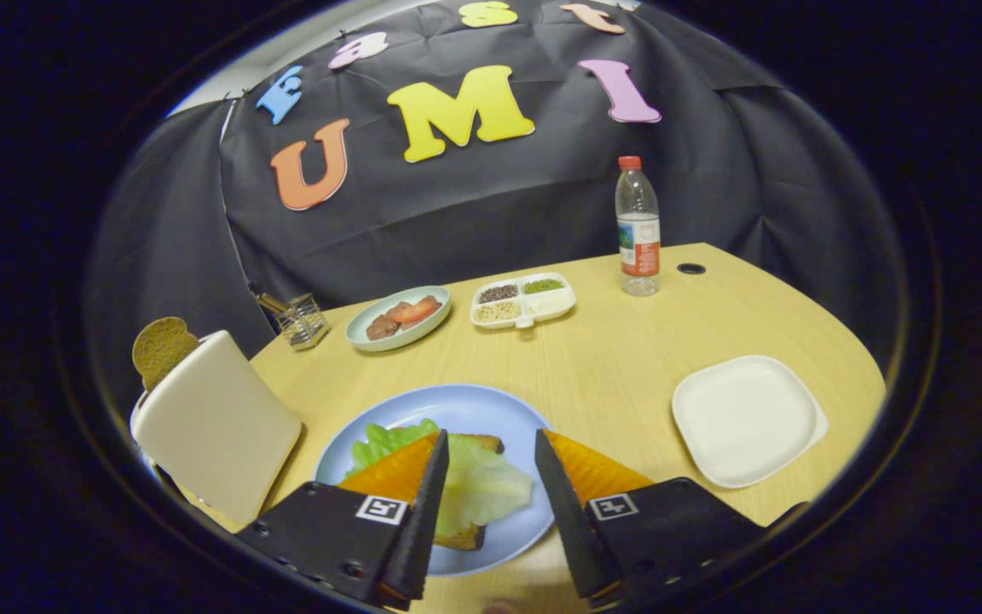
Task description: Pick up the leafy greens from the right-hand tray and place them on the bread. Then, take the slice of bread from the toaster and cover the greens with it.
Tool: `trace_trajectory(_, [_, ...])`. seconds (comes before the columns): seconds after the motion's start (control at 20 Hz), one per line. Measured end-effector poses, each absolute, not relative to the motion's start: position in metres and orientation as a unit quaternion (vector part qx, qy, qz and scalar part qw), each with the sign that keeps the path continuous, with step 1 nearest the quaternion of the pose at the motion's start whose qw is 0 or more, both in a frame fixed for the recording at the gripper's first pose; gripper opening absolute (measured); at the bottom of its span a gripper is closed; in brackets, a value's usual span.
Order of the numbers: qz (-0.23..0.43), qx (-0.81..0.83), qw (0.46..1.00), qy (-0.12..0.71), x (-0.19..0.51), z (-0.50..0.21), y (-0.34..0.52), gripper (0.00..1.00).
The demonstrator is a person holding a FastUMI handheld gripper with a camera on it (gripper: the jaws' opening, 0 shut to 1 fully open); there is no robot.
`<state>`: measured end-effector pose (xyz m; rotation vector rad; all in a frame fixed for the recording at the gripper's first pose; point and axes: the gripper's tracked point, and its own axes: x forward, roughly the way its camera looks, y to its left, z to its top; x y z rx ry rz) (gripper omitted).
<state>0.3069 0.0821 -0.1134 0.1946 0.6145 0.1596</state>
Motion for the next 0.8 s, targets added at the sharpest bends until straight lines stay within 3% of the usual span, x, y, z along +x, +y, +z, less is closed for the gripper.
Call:
trace_trajectory(0.15, [0.063,0.073,0.961,0.261,0.303,-0.082,0.078,0.95])
trace_trajectory(0.5, [0.047,0.037,0.984,0.170,0.264,0.013,0.117,0.96])
trace_trajectory(0.8, [0.097,0.043,0.987,0.123,0.227,0.074,0.213,0.96])
